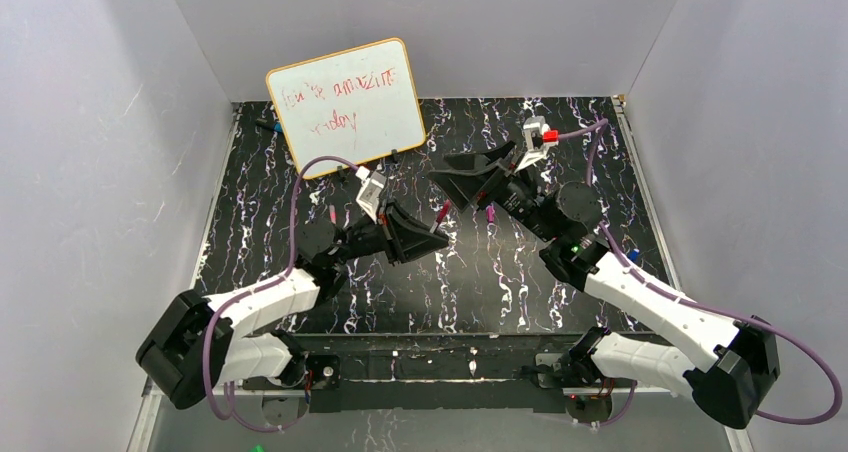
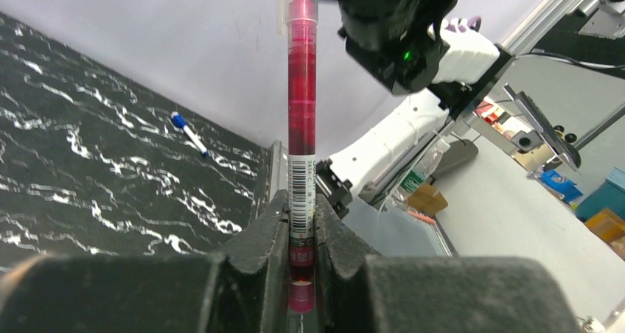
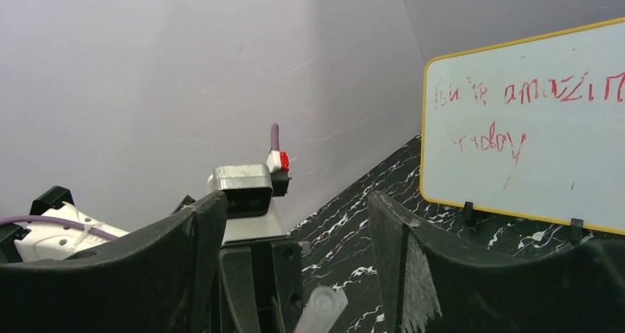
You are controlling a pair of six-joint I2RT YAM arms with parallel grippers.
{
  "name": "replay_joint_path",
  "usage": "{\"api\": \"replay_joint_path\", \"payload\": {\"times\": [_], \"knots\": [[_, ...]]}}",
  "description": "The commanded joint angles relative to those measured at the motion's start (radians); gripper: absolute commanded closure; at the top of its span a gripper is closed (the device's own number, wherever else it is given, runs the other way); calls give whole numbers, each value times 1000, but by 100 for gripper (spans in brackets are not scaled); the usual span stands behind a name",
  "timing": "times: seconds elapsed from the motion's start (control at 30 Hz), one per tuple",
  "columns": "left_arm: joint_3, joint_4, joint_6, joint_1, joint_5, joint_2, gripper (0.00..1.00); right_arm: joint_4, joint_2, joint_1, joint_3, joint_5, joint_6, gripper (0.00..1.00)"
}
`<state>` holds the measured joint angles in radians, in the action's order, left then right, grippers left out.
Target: Insert the pens into the pen caps
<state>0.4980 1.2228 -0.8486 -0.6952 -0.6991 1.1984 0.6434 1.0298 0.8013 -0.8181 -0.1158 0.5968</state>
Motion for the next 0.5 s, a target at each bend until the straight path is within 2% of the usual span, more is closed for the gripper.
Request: {"api": "replay_joint_path", "payload": {"times": [0.0, 0.33, 0.47], "knots": [[-47, 10, 9, 2, -30, -70, 100, 18, -9, 4, -63, -6, -47, 23], [-33, -9, 42, 3, 7, -78, 100, -5, -11, 4, -48, -50, -30, 23], [-14, -11, 47, 1, 10, -63, 100, -8, -22, 4, -26, -58, -22, 32]]}}
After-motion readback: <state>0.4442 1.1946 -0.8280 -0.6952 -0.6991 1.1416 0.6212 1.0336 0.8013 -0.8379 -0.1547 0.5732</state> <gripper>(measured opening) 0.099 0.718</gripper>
